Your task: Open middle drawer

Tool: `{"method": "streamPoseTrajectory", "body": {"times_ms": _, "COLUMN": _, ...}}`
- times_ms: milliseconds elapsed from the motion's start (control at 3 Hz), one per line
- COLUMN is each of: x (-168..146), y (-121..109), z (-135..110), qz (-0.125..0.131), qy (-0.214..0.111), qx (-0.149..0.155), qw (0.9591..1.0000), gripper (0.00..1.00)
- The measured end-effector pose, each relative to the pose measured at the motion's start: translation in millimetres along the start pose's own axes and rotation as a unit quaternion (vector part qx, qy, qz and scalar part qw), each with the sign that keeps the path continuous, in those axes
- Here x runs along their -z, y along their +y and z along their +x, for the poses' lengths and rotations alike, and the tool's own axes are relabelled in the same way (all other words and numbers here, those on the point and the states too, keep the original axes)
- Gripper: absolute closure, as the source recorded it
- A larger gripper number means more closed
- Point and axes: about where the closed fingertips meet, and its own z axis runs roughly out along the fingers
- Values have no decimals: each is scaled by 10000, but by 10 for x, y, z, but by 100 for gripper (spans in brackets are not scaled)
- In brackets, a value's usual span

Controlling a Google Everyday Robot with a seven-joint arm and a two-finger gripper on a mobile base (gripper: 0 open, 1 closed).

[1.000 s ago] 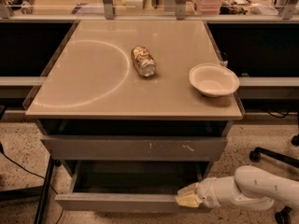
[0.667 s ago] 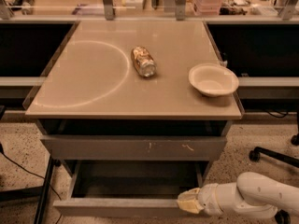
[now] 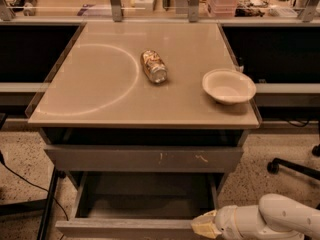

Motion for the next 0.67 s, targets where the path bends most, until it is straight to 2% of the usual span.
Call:
{"method": "streamPoseTrajectory", "body": {"times_ms": 333, "x": 19, "y": 14, "z": -19, "qz": 0, "qy": 0, "qx": -1, "qw": 10000, "gripper": 100}}
{"method": "streamPoseTrajectory", "body": {"times_ms": 667, "x": 134, "y": 435, "z": 327, "qz": -210, "qy": -17, "qx": -375, "qw": 9991, "gripper": 100}}
